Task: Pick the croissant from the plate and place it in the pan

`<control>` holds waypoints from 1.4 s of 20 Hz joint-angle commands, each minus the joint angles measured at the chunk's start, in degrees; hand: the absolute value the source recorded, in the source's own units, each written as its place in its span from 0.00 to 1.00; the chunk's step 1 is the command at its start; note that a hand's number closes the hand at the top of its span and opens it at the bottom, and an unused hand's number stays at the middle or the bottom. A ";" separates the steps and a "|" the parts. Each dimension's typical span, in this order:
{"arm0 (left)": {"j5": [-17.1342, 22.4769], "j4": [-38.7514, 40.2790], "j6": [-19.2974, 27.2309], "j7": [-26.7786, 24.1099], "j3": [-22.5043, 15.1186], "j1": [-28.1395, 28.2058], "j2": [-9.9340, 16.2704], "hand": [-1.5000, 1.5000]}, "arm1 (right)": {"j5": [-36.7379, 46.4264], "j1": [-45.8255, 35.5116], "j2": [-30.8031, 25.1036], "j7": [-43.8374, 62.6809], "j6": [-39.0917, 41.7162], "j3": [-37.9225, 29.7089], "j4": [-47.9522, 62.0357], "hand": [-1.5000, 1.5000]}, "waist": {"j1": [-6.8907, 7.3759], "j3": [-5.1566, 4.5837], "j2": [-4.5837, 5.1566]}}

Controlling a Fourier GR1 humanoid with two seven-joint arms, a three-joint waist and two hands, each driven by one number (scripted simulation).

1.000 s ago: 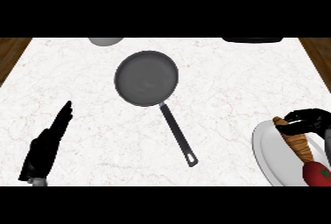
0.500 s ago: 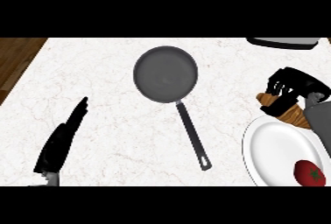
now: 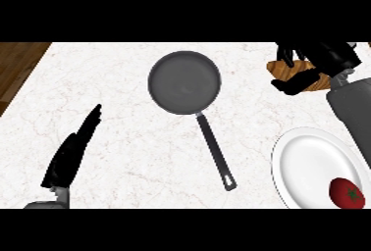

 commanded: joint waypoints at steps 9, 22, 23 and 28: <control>0.52 0.35 -0.11 0.28 1.85 0.39 0.69 0.50 | 0.82 -17.57 18.77 -16.06 -9.46 -1.12 26.13 1.00 | -1.24 -0.26 -0.23; -2.04 0.25 1.34 1.37 -0.31 -1.85 -1.15 0.50 | 1.71 -28.23 31.71 -14.72 -10.51 -1.53 47.27 1.00 | -0.99 -0.30 -0.15; -1.14 1.61 -0.01 0.62 0.60 -3.90 -0.01 0.50 | 1.93 -27.44 31.75 -14.27 -12.13 -0.21 47.70 1.00 | 0.87 -0.36 0.61; -0.46 1.03 -1.23 1.57 0.13 -5.23 -0.05 0.50 | 5.35 -28.73 31.83 -14.78 -9.72 5.15 50.40 1.00 | 2.88 -0.39 1.07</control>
